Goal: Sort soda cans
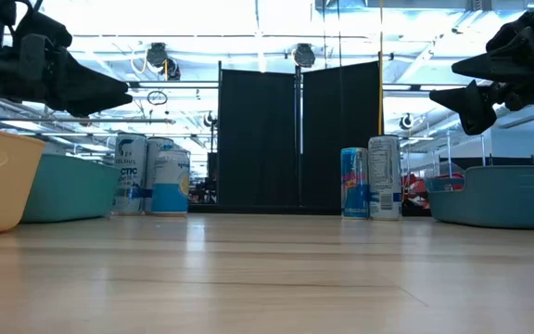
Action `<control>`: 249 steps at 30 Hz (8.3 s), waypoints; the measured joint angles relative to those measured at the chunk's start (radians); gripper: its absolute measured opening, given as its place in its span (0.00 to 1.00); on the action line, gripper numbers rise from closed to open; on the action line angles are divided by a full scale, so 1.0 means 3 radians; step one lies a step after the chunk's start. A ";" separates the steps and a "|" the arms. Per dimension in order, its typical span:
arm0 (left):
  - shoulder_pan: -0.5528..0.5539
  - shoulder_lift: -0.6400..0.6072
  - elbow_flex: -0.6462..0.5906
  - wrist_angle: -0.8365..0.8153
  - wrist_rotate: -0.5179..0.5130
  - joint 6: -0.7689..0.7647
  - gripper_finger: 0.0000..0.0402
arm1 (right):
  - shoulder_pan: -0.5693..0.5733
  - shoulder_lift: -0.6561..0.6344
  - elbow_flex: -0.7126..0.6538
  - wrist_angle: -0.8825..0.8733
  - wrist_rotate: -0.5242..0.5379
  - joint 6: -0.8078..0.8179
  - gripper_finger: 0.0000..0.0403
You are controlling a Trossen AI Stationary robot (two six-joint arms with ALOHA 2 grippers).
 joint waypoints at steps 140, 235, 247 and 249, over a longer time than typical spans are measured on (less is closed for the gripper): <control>-0.0001 0.0000 0.0000 0.0011 -0.0001 0.0000 0.72 | -0.1063 0.3979 0.1956 -0.2798 -0.0342 0.3768 0.03; 0.0000 0.0000 0.0000 0.0022 0.0013 -0.1497 0.72 | 0.0213 0.6015 0.5718 -0.3549 0.0009 0.3203 0.30; 0.0000 0.0002 0.0090 0.0098 -0.0043 -0.2752 0.72 | 0.0204 0.6015 0.5718 -0.3545 0.0016 0.3134 0.30; 0.0001 0.0000 0.0170 0.0112 -0.0167 -0.2551 0.72 | 0.0204 0.6015 0.5718 -0.3545 0.0017 0.3129 0.30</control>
